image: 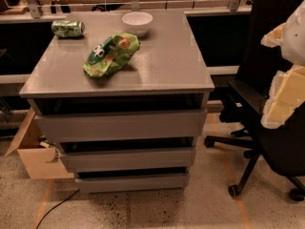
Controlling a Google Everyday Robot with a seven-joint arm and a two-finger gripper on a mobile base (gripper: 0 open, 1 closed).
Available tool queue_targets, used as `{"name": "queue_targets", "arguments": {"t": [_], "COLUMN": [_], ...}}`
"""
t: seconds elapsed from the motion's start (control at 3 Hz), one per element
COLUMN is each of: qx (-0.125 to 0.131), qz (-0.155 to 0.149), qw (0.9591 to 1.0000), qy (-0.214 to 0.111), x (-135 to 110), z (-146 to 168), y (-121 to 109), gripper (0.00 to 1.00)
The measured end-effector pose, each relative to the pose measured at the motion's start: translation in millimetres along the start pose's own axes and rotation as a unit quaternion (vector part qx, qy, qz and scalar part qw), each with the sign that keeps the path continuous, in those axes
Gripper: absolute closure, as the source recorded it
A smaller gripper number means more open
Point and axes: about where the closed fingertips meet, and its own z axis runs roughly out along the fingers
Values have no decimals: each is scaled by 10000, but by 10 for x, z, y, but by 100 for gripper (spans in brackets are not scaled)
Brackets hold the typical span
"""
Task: Open middle drawer
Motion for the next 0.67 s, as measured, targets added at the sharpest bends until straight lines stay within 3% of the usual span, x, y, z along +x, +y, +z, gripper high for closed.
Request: {"name": "queue_targets", "arguments": {"t": [0.33, 0.67], "qx": [0, -177], "qz": [0, -47], "qw": [10000, 9997], "qy": [-1, -170], "x": [0, -7], "z": [1, 249], "y": [1, 141], "gripper": [0, 0]}}
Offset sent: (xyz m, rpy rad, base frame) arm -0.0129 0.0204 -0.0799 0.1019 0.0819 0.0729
